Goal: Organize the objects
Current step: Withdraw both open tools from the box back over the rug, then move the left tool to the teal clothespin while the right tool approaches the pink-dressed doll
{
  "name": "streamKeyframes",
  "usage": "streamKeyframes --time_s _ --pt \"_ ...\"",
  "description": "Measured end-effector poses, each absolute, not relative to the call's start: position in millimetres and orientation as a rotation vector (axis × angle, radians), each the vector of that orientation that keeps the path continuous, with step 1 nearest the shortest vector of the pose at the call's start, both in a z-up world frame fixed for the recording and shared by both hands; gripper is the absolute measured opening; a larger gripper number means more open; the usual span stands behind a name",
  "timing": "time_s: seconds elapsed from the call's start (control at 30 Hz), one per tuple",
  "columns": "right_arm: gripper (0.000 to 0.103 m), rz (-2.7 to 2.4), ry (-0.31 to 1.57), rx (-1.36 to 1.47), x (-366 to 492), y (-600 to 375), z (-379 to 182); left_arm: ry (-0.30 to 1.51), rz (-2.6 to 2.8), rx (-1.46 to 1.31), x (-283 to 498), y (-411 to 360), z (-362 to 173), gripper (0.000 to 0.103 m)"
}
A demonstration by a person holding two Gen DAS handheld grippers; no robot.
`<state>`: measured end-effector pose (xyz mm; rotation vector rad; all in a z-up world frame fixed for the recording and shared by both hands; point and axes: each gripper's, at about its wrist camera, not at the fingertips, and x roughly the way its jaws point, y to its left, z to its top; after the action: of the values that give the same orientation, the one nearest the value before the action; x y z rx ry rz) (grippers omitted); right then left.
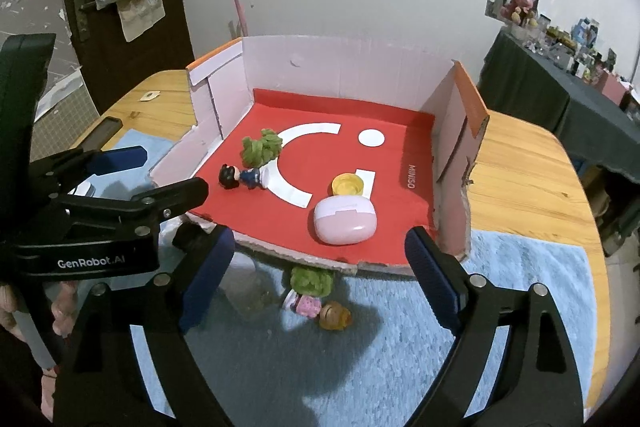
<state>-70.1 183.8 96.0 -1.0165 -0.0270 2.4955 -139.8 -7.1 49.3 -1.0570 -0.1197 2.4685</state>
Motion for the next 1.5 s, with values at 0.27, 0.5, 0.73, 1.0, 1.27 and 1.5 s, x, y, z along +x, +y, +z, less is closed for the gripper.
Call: streamKeyframes --time_s 0.27,0.5,0.73,1.0,1.27,1.5 --pt "0.093 2.49 -0.055 -1.012 -58 176 92 -0.135 2.467 -1.062 -128 -14 47 0.096" --pt "0.093 2.482 -0.041 -1.018 -46 172 87 -0.159 2.449 -1.079 -117 -17 41 0.096" --pt "0.093 2.476 -0.026 -1.032 -36 169 79 -0.153 2.433 -1.099 -104 -16 33 0.096" --pt "0.093 2.459 -0.001 -1.058 -28 170 67 -0.155 2.398 -1.141 -92 -12 18 0.096" --pt "0.093 2.421 0.015 -1.06 -26 179 58 -0.13 2.381 -1.161 -83 -4 7 0.096" --pt "0.093 2.402 0.089 -1.061 -28 194 51 -0.132 2.38 -1.193 -83 0 -3 0.096"
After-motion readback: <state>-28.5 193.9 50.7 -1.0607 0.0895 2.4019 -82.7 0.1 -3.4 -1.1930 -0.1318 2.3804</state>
